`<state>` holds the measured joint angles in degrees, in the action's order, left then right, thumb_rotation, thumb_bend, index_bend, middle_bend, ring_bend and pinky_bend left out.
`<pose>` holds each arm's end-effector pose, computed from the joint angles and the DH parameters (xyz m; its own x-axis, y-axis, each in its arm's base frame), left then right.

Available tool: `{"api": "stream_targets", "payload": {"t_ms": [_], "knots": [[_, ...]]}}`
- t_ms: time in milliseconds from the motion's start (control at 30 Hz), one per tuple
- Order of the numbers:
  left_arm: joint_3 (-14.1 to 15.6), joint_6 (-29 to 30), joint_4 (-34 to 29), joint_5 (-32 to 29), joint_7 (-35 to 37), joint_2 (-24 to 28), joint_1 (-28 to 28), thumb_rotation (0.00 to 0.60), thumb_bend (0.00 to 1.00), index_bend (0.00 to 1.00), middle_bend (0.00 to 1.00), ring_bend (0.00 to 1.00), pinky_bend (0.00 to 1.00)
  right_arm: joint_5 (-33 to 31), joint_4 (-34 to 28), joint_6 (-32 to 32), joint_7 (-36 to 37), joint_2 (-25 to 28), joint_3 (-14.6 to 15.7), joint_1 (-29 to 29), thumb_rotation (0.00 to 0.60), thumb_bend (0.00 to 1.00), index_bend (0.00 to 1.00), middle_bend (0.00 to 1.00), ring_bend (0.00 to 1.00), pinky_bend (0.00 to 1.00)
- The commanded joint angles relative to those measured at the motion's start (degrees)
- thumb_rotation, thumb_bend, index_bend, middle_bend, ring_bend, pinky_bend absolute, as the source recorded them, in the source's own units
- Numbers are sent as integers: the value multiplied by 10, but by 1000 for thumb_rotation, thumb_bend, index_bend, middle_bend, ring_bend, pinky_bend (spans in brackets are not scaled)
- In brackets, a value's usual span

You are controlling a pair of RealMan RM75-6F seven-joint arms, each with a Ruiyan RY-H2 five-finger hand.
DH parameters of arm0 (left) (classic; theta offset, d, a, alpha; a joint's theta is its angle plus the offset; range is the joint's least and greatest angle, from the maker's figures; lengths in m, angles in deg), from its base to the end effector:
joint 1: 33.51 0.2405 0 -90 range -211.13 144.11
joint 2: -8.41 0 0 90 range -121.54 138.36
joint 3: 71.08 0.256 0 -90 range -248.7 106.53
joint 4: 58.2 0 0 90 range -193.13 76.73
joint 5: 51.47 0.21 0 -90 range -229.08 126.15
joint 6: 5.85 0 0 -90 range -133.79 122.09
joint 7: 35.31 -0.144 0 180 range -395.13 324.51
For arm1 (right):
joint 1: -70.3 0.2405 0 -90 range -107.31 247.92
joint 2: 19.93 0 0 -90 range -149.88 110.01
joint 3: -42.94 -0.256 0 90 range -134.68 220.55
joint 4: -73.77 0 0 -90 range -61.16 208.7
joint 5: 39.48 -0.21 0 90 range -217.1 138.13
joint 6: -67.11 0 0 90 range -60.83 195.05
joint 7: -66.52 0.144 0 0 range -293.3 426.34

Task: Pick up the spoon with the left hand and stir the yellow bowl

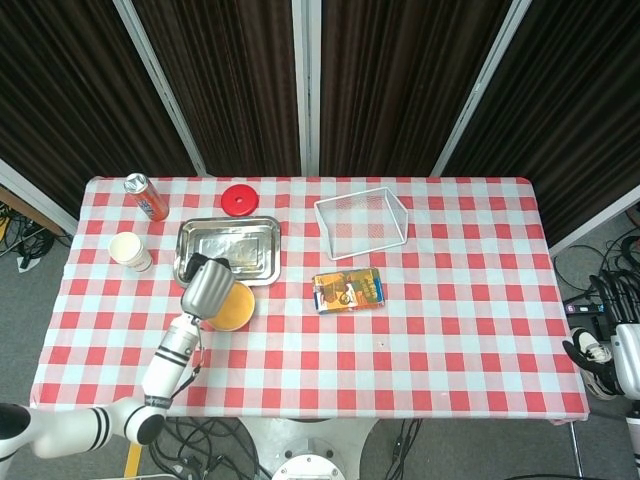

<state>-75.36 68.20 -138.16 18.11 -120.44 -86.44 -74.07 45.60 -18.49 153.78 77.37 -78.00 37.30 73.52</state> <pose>-0.1525 0.3242 -0.0150 0.9477 -0.3182 0.0253 -0.0324 -0.1746 -0.9841 -0.3183 -0.1822 0.2051 0.3142 0.0728 0.9466 -0.9494 0.0191 0.3136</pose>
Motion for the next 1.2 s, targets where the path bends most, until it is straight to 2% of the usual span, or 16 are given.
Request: {"api": "stream_targets", "payload": {"t_ms": [33, 100, 233, 333, 533, 733, 933, 1000, 1133, 1200], "knots": [[-32, -40, 28, 16, 186, 7, -8, 600, 448, 808, 958, 927, 929, -1, 0, 0, 0, 0, 0, 0, 600, 125, 0, 0, 0, 0], [-45, -57, 38, 1, 225, 6, -11, 600, 448, 792, 955, 927, 929, -1, -1, -1, -1, 0, 0, 1, 600, 126, 0, 0, 0, 0], [-89, -116, 46, -74, 317, 4, -16, 600, 448, 762, 949, 926, 928, -3, 0, -4, -1, 0, 0, 1, 600, 126, 0, 0, 0, 0], [-115, -153, 57, -124, 360, 6, -24, 600, 446, 736, 945, 926, 929, -5, 0, -5, 0, 0, -1, 1, 600, 126, 0, 0, 0, 0], [-139, -192, 100, -199, 379, 1, -44, 600, 432, 680, 942, 926, 930, -7, 3, -8, 3, -1, 0, 2, 600, 125, 0, 0, 0, 0], [-141, -212, 121, -256, 375, -2, -59, 600, 386, 574, 934, 925, 930, -7, 6, -9, 5, -3, 0, 1, 600, 125, 0, 0, 0, 0], [-137, -223, 102, -300, 380, 14, -63, 600, 290, 340, 911, 913, 927, -7, 5, -8, 5, -2, 0, 0, 600, 126, 0, 0, 0, 0], [-137, -221, 85, -311, 391, 27, -57, 600, 280, 303, 887, 893, 925, -7, 5, -8, 5, -2, 0, 0, 600, 125, 0, 0, 0, 0], [-130, -196, 15, -319, 420, 80, -27, 600, 279, 318, 824, 824, 891, -6, 6, -10, 7, 0, 1, 0, 600, 126, 0, 0, 0, 0], [-122, -163, -16, -294, 441, 104, -5, 600, 278, 349, 789, 780, 844, -7, 6, -10, 8, 1, 2, -1, 600, 126, 0, 0, 0, 0]]}}
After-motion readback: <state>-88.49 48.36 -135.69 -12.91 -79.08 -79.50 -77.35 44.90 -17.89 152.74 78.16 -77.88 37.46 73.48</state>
